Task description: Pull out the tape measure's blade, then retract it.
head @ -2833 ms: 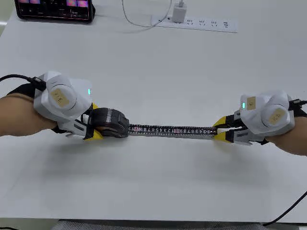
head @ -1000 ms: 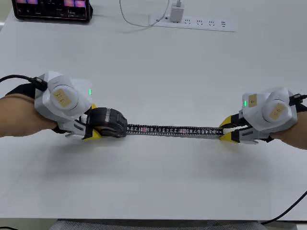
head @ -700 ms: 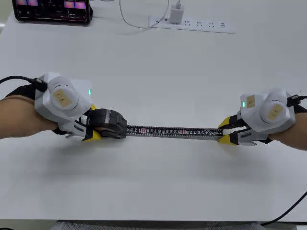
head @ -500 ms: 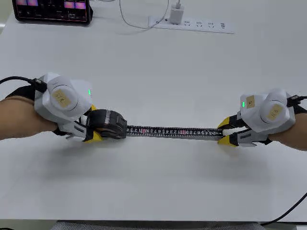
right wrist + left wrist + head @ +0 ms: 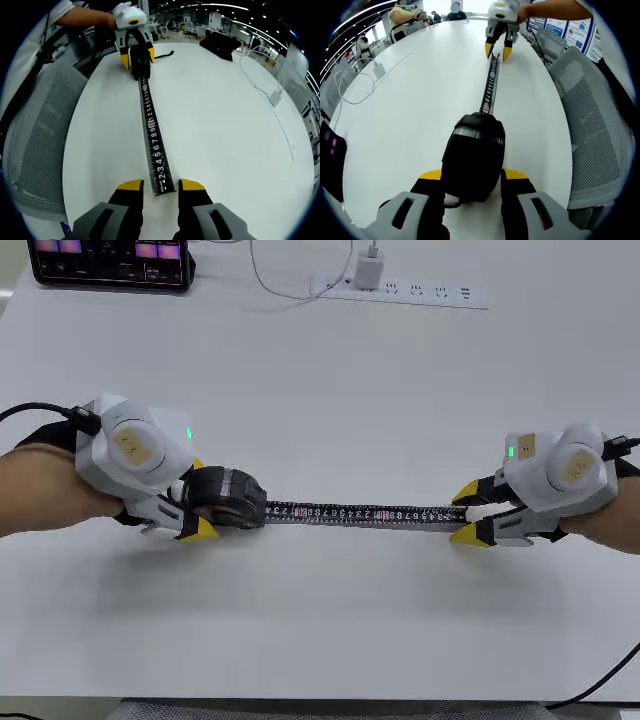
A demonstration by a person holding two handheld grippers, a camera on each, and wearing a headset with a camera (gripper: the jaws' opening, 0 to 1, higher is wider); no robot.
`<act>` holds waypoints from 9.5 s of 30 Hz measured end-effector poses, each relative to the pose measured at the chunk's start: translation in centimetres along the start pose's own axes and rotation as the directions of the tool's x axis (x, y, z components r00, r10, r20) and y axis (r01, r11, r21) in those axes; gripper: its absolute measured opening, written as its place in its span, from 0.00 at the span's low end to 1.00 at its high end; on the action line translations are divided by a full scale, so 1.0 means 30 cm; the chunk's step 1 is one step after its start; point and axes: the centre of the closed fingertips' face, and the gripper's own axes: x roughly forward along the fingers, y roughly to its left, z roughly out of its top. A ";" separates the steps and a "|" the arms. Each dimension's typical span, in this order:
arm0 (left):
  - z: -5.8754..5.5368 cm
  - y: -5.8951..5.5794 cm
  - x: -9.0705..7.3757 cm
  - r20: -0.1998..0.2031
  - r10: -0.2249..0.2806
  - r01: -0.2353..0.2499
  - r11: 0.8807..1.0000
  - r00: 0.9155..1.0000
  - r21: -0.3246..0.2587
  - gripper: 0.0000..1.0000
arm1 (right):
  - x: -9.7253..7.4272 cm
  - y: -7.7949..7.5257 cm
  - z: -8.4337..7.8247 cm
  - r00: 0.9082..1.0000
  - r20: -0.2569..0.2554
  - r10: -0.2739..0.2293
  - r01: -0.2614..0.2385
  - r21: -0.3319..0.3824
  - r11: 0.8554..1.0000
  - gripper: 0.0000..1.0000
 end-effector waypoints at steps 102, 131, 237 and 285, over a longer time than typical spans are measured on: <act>-0.002 -0.117 -0.260 0.337 0.459 -0.230 0.809 0.822 -0.540 0.77 | -0.140 0.137 0.124 0.851 0.311 -0.424 0.294 0.386 0.874 0.69; -0.037 -0.232 -0.208 0.320 0.464 -0.206 0.777 0.826 -0.594 0.85 | -0.101 0.231 0.087 0.846 0.312 -0.433 0.265 0.458 0.848 0.87; 0.027 -0.212 -0.178 0.322 0.486 -0.184 0.738 0.813 -0.649 0.85 | -0.113 0.249 0.061 0.847 0.307 -0.433 0.268 0.458 0.848 0.94; 0.116 -0.081 -0.094 0.305 0.556 -0.152 0.630 0.773 -0.762 0.83 | -0.131 0.219 0.031 0.841 0.298 -0.452 0.276 0.483 0.831 0.87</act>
